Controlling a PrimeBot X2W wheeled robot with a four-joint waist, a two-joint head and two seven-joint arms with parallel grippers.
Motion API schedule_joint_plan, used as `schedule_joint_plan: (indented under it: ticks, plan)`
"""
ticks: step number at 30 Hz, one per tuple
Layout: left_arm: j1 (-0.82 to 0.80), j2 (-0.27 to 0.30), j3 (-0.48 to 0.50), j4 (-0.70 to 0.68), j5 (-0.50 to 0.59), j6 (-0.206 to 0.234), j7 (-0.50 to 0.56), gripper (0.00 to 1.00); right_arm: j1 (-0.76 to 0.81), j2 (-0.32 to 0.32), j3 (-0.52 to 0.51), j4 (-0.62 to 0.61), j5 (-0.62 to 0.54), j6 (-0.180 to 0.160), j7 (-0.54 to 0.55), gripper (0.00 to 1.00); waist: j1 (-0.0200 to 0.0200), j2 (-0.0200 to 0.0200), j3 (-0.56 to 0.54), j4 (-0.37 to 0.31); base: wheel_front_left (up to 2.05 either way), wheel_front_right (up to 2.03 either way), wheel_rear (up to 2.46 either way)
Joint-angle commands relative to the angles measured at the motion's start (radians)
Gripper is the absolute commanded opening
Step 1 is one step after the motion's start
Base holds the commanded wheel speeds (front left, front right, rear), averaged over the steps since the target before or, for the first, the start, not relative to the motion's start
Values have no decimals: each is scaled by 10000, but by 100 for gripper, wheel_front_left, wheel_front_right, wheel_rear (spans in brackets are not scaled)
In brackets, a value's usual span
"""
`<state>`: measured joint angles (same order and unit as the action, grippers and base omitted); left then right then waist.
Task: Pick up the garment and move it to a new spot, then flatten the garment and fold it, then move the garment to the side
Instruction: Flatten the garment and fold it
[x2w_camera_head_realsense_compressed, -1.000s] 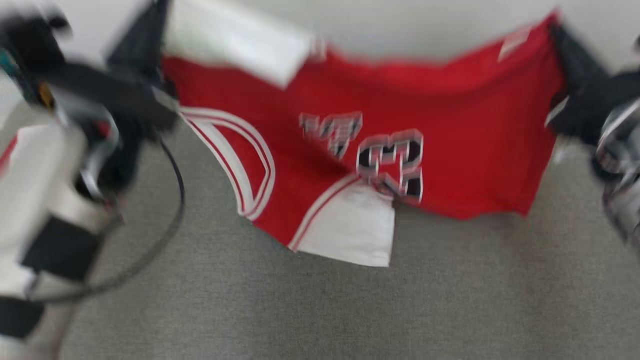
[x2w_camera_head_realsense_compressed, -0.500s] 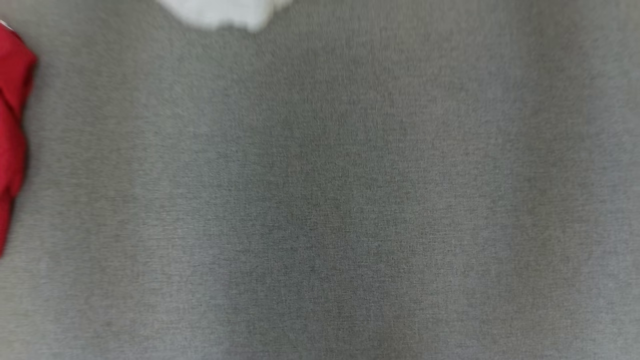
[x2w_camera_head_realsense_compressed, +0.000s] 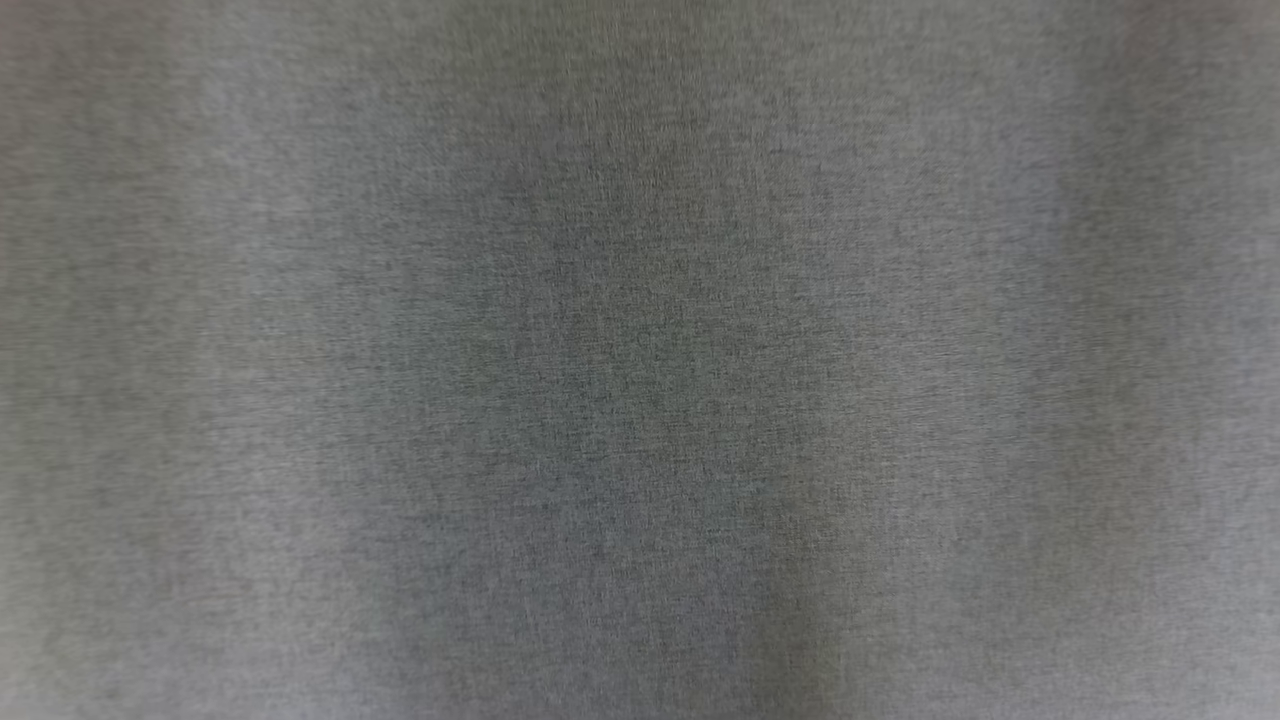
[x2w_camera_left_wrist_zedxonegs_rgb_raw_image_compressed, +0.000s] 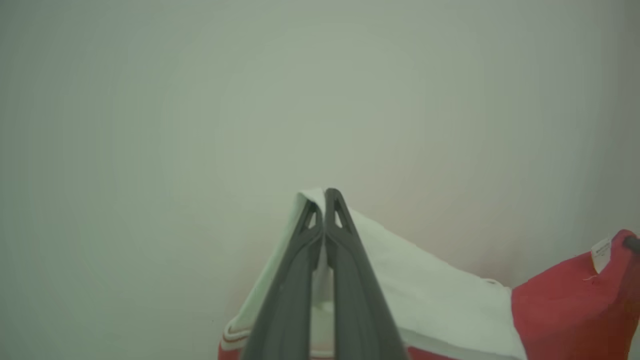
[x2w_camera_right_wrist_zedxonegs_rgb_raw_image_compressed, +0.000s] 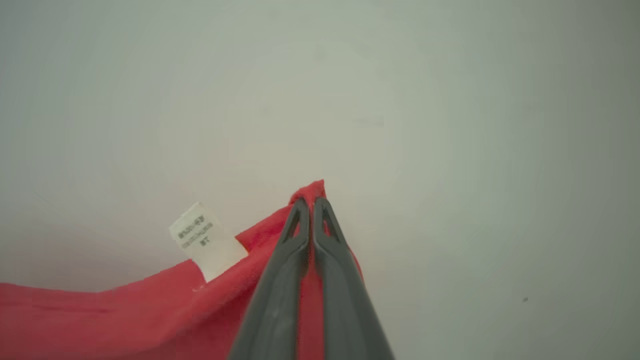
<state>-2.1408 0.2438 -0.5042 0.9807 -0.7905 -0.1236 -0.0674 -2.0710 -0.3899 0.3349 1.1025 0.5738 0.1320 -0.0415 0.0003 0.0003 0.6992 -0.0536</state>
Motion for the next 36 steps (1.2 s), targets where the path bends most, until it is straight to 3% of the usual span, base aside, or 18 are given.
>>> schedule_joint_plan:
  ticks: [1,7,15,24,27,36]
  plan:
    - [-151,-11,-46,121,12,-39,-101,0,-72,124,54,95,-61,-27,-123,0,-3,-3,389,-109,0,0,0]
    - [92,-5,-183,530,-402,-61,-352,0,294,268,276,361,93,-27,-457,0,-3,-3,439,-22,0,0,0]
    - [1631,342,-384,-527,-1267,-64,-1067,0,1848,65,1010,-625,746,-27,-691,0,-3,-3,-76,127,0,0,0]
    - [6255,1468,-440,-3299,-2359,-37,-1695,0,6309,-1039,1901,-3399,2398,-27,-1160,0,-3,-3,-1579,105,0,0,0]
    - [8099,1747,-389,-4685,-2498,283,-1798,0,7829,-1523,2113,-4427,2759,-26,-1246,0,-3,-3,-2115,124,0,0,0]
    - [13915,3369,-157,-9612,-2904,2389,-1895,0,12171,-2223,1896,-6789,3209,-26,-1362,0,-3,-3,-3408,-40,0,0,0]
